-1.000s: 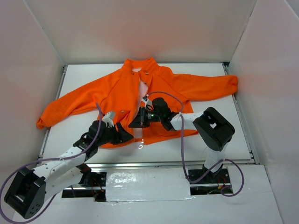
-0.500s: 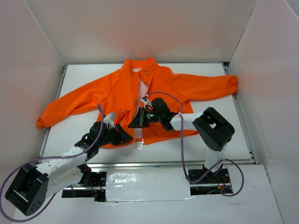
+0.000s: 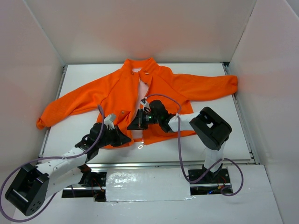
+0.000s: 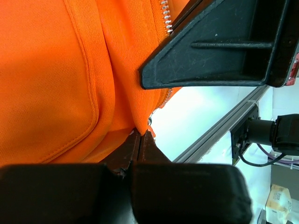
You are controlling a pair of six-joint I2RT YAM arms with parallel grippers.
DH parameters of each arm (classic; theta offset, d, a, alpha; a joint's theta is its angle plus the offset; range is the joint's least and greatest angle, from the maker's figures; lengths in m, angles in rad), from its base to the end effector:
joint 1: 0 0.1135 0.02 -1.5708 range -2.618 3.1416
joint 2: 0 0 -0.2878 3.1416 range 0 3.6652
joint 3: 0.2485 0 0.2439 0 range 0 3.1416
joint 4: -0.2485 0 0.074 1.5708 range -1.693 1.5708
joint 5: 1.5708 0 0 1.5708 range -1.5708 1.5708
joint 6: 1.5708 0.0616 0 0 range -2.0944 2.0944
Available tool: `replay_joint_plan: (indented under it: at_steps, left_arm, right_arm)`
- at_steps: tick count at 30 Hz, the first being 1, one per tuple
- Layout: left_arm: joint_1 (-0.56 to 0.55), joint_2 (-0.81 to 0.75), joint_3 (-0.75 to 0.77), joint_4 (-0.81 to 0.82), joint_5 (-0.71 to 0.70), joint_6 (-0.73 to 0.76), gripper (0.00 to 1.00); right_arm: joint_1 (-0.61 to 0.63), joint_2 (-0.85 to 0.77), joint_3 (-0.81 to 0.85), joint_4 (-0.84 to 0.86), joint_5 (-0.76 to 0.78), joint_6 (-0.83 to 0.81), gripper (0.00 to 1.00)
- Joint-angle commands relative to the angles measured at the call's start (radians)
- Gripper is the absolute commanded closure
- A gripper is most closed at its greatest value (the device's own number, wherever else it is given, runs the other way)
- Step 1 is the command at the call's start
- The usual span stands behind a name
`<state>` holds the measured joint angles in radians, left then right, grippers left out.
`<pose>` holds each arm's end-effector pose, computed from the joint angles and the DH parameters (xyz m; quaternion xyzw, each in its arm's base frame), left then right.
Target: Zip up the jacket
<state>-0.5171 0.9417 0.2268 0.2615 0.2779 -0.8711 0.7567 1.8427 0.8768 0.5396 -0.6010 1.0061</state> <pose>0.1553 -0.1078 0.1782 -0.0756 0.8396 -0.4261 0.3284 0.2631 0.2963 0.1788 -0.0592 0.8167 0.5574 0.1370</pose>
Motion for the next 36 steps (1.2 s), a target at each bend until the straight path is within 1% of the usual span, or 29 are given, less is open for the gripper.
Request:
replay_joint_plan:
  at_steps: [1, 2, 3, 5, 8, 10, 13, 14, 16, 18, 19, 20, 21, 22, 24, 25, 27, 31, 33, 34, 35, 36]
  left_arm:
    - [-0.004, -0.011, 0.003, 0.042, 0.012, -0.002, 1.00]
    - [-0.004, -0.021, 0.002, 0.039, 0.014, 0.003, 1.00]
    - [-0.004, -0.030, 0.000, 0.036, 0.014, 0.006, 1.00]
    - [-0.004, -0.060, -0.003, 0.024, 0.011, 0.011, 1.00]
    - [-0.004, -0.096, -0.012, 0.013, 0.009, 0.014, 1.00]
    - [-0.004, -0.110, -0.018, 0.008, 0.009, 0.018, 1.00]
    - [-0.004, -0.127, -0.024, 0.010, 0.010, 0.018, 1.00]
    - [-0.004, -0.132, -0.027, 0.015, 0.014, 0.017, 1.00]
    - [-0.004, -0.144, -0.033, 0.030, 0.018, 0.014, 1.00]
    - [-0.004, -0.150, -0.037, 0.044, 0.029, 0.015, 1.00]
    - [-0.004, -0.156, -0.038, 0.047, 0.032, 0.015, 1.00]
    - [-0.004, -0.156, -0.037, 0.047, 0.035, 0.015, 1.00]
    - [-0.004, -0.158, -0.034, 0.045, 0.035, 0.015, 1.00]
    - [-0.004, -0.158, -0.032, 0.045, 0.038, 0.018, 1.00]
    - [-0.004, -0.159, -0.035, 0.057, 0.066, 0.020, 1.00]
    - [-0.004, -0.158, -0.037, 0.080, 0.076, 0.021, 1.00]
    - [-0.004, -0.158, -0.044, 0.100, 0.099, 0.011, 1.00]
    - [-0.004, -0.155, -0.050, 0.134, 0.115, 0.007, 1.00]
    - [-0.004, -0.155, -0.050, 0.143, 0.122, 0.007, 1.00]
    - [-0.004, -0.156, -0.049, 0.145, 0.126, 0.007, 1.00]
    - [-0.004, -0.156, -0.049, 0.142, 0.127, 0.007, 1.00]
    - [-0.004, -0.155, -0.046, 0.137, 0.126, 0.014, 1.00]
  right_arm:
    - [0.016, 0.007, 0.010, 0.072, -0.014, 0.006, 1.00]
    - [0.016, 0.006, -0.002, 0.092, -0.016, 0.006, 0.85]
    - [0.013, 0.004, -0.010, 0.105, -0.025, 0.008, 0.73]
    - [0.004, -0.003, -0.039, 0.137, -0.037, 0.008, 0.54]
    - [-0.003, -0.014, -0.080, 0.163, -0.054, 0.000, 0.49]
    - [-0.005, -0.019, -0.116, 0.177, -0.071, -0.011, 0.49]
    - [-0.003, -0.017, -0.157, 0.256, -0.104, -0.001, 0.49]
    - [-0.003, -0.017, -0.186, 0.307, -0.126, 0.005, 0.51]
    - [-0.003, -0.016, -0.212, 0.353, -0.149, 0.014, 0.53]
    - [-0.005, -0.011, -0.225, 0.408, -0.175, 0.032, 0.60]
    - [-0.005, -0.011, -0.231, 0.433, -0.178, 0.037, 0.66]
    - [-0.005, -0.010, -0.231, 0.434, -0.181, 0.042, 0.67]
    - [-0.003, -0.008, -0.231, 0.434, -0.180, 0.043, 0.67]
    - [-0.003, -0.007, -0.233, 0.442, -0.180, 0.042, 0.65]
    - [-0.003, -0.005, -0.237, 0.460, -0.172, 0.046, 0.52]
    - [-0.003, -0.005, -0.243, 0.479, -0.172, 0.046, 0.49]
    - [-0.003, 0.009, -0.236, 0.500, -0.192, 0.060, 0.51]
    - [-0.003, 0.039, -0.234, 0.612, -0.223, 0.115, 0.55]
    - [-0.003, 0.050, -0.231, 0.628, -0.226, 0.131, 0.62]
    - [-0.003, 0.052, -0.228, 0.629, -0.227, 0.131, 0.71]
    - [-0.003, 0.050, -0.228, 0.629, -0.226, 0.131, 0.77]
    - [-0.003, 0.047, -0.226, 0.625, -0.224, 0.129, 0.86]
